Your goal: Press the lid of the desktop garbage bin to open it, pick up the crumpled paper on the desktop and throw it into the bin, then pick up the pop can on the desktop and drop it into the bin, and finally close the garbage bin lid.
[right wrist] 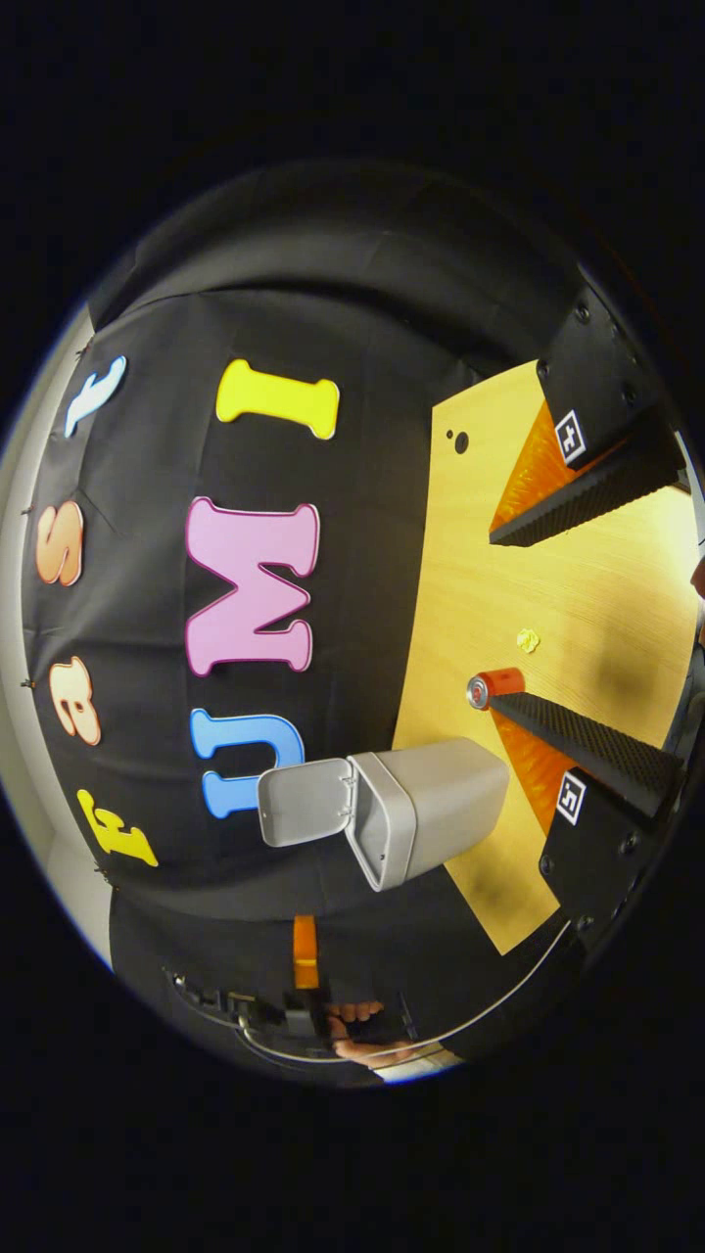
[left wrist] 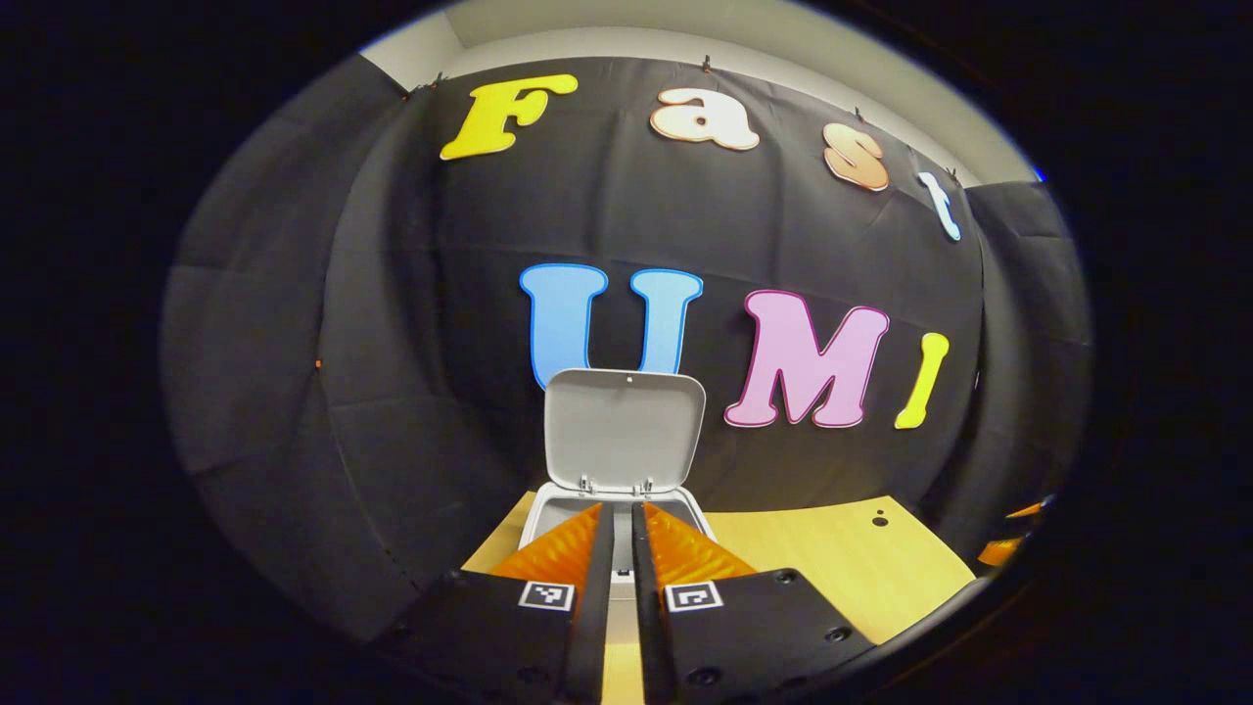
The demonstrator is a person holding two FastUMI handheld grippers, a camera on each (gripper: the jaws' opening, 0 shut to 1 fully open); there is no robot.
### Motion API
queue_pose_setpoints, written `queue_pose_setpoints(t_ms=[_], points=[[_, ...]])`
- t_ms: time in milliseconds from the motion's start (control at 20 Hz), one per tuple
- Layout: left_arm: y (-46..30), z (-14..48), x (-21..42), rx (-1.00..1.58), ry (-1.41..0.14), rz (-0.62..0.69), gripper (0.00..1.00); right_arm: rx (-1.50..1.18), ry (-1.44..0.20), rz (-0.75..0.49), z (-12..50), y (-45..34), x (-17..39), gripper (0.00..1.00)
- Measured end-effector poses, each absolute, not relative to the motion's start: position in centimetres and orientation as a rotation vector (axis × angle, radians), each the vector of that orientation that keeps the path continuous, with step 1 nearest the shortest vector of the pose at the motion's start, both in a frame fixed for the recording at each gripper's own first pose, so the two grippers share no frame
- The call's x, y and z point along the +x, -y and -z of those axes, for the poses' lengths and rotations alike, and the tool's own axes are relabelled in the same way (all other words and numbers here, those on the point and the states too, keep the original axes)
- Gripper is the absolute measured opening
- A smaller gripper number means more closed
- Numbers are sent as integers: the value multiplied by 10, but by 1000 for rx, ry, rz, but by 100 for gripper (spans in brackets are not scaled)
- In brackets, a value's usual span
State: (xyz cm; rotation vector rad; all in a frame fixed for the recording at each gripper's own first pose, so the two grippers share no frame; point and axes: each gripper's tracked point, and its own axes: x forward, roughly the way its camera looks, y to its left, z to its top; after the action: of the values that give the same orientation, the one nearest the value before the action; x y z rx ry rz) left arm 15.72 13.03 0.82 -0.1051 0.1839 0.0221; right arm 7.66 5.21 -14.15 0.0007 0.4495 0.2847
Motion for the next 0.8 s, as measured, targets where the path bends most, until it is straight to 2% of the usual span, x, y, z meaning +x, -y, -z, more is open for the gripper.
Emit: queue_pose_setpoints(t_ms=[50,300,400,600,800], points=[[-128,-13,147,-107,-168,-31,22,-3,-468,-309,152,-56,86,97],[-117,-19,95,-45,-140,-169,83,-53,-591,-434,227,-78,142,97],[-103,-20,77,-32,-118,-220,91,-97,-653,-489,269,-87,164,97],[-55,-10,48,-38,-142,-271,95,-163,-819,-599,359,-109,188,98],[-27,-5,30,-6,-181,-323,94,-184,-918,-675,426,-134,198,98]])
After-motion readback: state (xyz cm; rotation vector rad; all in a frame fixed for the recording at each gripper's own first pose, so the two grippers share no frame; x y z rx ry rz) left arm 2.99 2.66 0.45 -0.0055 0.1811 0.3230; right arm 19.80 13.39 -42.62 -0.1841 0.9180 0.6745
